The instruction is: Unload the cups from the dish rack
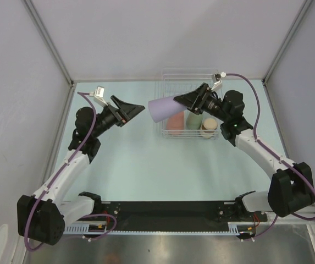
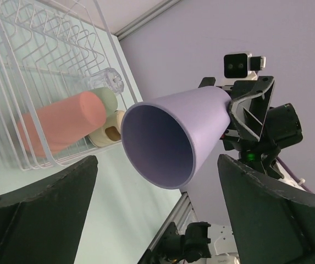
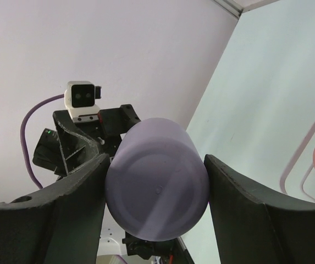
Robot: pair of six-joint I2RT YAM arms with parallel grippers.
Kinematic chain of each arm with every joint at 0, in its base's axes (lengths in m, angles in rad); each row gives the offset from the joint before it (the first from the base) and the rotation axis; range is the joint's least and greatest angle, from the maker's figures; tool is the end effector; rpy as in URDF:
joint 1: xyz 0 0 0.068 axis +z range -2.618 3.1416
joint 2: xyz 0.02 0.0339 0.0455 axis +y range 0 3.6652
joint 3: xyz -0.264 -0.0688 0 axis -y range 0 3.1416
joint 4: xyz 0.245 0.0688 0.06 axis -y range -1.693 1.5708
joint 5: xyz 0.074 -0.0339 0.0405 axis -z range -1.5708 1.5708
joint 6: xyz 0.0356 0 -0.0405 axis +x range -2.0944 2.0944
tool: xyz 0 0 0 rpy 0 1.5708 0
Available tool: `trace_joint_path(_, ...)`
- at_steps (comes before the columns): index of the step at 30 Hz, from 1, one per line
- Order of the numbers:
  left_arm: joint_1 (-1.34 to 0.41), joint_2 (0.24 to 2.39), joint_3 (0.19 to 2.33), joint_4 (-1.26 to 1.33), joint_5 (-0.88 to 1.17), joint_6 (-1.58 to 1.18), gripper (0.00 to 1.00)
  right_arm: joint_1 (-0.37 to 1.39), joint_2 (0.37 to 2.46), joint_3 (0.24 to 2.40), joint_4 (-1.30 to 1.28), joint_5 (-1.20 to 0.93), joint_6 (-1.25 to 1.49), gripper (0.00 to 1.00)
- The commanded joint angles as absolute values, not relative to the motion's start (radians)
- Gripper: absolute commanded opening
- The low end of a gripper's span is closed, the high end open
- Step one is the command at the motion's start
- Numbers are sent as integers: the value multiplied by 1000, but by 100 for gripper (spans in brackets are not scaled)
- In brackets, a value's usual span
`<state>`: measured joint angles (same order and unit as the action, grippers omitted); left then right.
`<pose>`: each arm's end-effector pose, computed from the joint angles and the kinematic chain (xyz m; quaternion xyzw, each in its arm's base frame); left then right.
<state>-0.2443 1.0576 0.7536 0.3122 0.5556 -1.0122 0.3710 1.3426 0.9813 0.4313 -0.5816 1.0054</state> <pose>0.2345 -0.0778 0.3283 -0.0731 0.7008 -0.5575 0.4389 0.2857 0.1321 0.3474 0.0045 0.6861 0.5961 0.4170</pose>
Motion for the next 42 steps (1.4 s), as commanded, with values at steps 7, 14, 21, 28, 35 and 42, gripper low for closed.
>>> trace_joint_path(7,-271,1085,807,379,581,-1022,94,463,1439,1045,535,-614,1019,0)
trace_joint_path(14,-304,1089,808,402,597,-1029,86,495,1505,1083,561,-624,1023,0)
trace_joint_path(21,-308,1071,792,420,604,-1042,50,503,1545,1091,589,-630,1037,0)
trace_joint_path(28,-308,1072,779,411,600,-1043,0,515,1554,1075,583,-638,1032,0)
trace_joint_path(35,-307,1068,810,313,551,-1000,0,508,1533,1083,499,-612,994,40)
trace_joint_path(42,-262,1146,1090,-84,440,-770,0,385,1476,1184,218,-485,920,100)
